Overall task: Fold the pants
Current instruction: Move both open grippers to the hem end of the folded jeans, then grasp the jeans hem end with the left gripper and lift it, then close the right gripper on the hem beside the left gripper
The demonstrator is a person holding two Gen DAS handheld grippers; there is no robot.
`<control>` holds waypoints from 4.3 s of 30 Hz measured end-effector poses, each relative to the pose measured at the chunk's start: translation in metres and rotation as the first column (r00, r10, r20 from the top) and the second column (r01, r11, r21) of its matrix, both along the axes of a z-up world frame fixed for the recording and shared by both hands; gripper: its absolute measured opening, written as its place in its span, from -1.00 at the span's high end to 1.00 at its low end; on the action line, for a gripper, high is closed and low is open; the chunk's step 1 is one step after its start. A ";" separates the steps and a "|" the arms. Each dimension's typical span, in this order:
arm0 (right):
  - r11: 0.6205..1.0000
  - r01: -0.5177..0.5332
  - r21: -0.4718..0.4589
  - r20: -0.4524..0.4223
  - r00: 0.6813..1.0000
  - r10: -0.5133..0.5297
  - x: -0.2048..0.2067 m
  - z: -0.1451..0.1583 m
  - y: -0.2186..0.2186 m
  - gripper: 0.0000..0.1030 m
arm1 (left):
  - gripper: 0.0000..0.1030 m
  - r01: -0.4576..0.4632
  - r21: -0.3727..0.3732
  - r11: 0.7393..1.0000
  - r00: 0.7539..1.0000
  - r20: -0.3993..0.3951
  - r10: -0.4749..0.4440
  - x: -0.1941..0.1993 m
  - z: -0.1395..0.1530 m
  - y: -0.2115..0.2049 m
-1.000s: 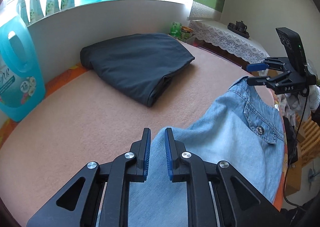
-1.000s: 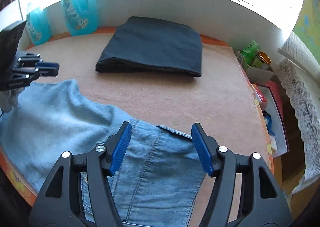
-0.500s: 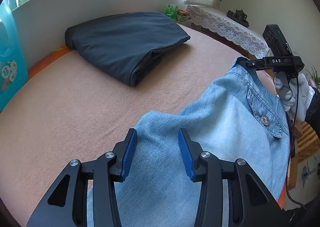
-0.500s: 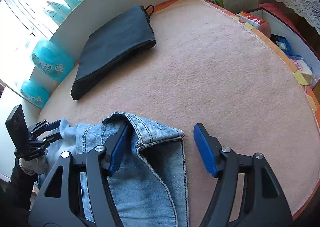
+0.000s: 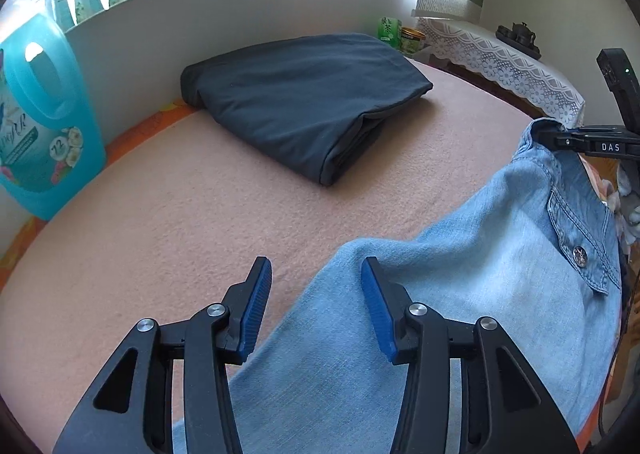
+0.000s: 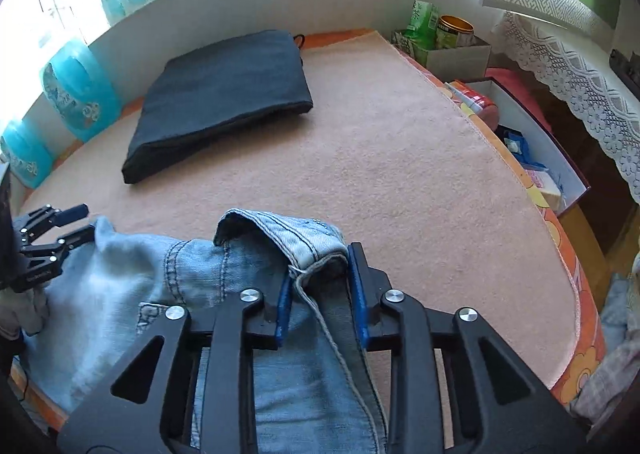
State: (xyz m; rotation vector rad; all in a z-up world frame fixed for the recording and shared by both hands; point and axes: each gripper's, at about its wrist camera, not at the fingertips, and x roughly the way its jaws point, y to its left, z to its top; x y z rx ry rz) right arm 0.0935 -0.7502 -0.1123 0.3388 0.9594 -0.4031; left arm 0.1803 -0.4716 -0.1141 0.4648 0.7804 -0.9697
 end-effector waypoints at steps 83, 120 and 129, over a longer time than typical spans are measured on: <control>0.186 -0.981 -0.053 0.172 0.174 0.970 0.073 0.044 0.632 0.01 | -0.05 -0.962 -0.271 0.032 0.143 -0.404 0.903 -0.097 -0.027 0.636; 0.184 -0.945 0.270 0.224 0.247 0.943 0.212 0.077 0.680 -0.51 | 0.80 -0.718 -0.383 0.581 0.665 -0.129 0.736 -0.086 0.023 0.496; -0.002 -0.968 0.250 0.036 0.008 0.999 0.222 0.058 0.815 -0.51 | 0.80 -0.728 -0.381 0.570 0.646 -0.103 0.756 -0.105 0.011 0.482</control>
